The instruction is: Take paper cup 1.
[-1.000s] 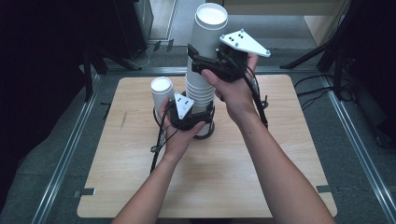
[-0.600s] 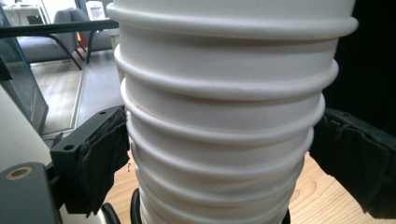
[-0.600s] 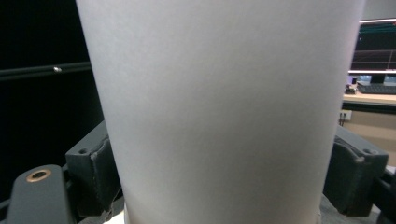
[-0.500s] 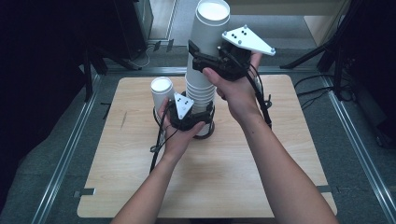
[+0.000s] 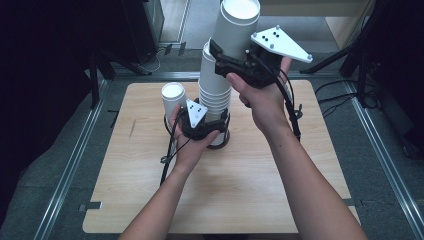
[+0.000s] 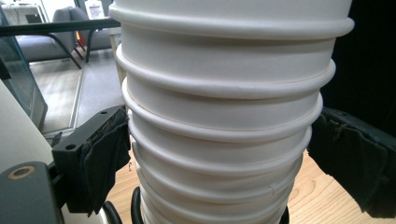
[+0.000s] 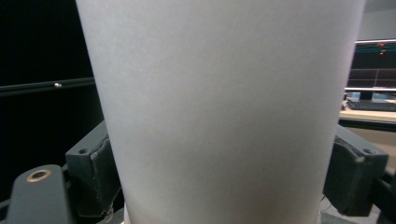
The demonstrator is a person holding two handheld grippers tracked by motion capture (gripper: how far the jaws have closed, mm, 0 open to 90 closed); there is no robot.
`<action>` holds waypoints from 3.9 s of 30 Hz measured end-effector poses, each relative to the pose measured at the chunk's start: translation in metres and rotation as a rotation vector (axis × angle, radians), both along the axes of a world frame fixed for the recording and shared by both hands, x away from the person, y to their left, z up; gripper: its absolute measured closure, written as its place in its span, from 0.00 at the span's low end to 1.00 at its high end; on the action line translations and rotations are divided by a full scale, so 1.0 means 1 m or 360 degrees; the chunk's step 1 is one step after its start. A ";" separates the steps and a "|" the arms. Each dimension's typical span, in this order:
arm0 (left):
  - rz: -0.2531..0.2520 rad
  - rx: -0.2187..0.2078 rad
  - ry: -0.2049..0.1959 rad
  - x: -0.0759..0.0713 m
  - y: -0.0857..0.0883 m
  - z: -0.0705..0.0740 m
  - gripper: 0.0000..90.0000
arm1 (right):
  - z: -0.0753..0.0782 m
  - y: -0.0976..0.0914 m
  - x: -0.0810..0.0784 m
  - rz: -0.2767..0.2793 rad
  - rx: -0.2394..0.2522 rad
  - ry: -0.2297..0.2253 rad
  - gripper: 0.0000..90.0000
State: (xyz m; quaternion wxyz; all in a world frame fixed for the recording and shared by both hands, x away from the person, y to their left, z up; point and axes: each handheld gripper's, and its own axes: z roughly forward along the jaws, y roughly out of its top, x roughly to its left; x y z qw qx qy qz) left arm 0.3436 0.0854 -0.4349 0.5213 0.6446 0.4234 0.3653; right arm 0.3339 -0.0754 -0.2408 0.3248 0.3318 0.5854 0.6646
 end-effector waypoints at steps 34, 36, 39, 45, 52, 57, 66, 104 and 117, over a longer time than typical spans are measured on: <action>-0.0123 -0.0124 0.0089 -0.059 0.029 -0.009 0.00 | -0.079 -0.055 -0.058 -0.0059 -0.0106 0.0027 0.15; -0.0136 -0.0133 0.0097 -0.066 0.032 -0.011 0.00 | -0.088 -0.057 -0.062 -0.0076 -0.0110 0.0035 0.15; -0.0155 -0.0151 0.0118 -0.079 0.037 -0.015 0.00 | -0.105 -0.060 -0.068 -0.0071 -0.0144 0.0065 0.15; -0.0159 -0.0145 0.0143 -0.094 0.040 -0.022 0.00 | -0.135 -0.068 -0.077 -0.0079 -0.0151 0.0144 0.14; -0.0195 -0.0154 0.0198 -0.099 0.039 -0.026 0.00 | -0.163 -0.072 -0.081 -0.0071 -0.0154 0.0211 0.14; -0.0228 -0.0125 0.0209 -0.103 0.039 -0.026 0.00 | -0.181 -0.073 -0.089 -0.0104 -0.0206 0.0217 0.15; -0.0294 -0.0108 0.0239 -0.111 0.039 -0.029 0.00 | -0.205 -0.069 -0.096 -0.0146 -0.0410 0.0184 0.15; -0.0602 -0.0152 0.0302 -0.125 0.020 -0.023 0.00 | -0.251 -0.044 -0.097 -0.0218 -0.1094 -0.0141 0.15; -0.0677 -0.0188 0.0316 -0.127 0.024 -0.019 0.00 | -0.255 -0.040 -0.101 -0.0176 -0.1175 -0.0259 0.17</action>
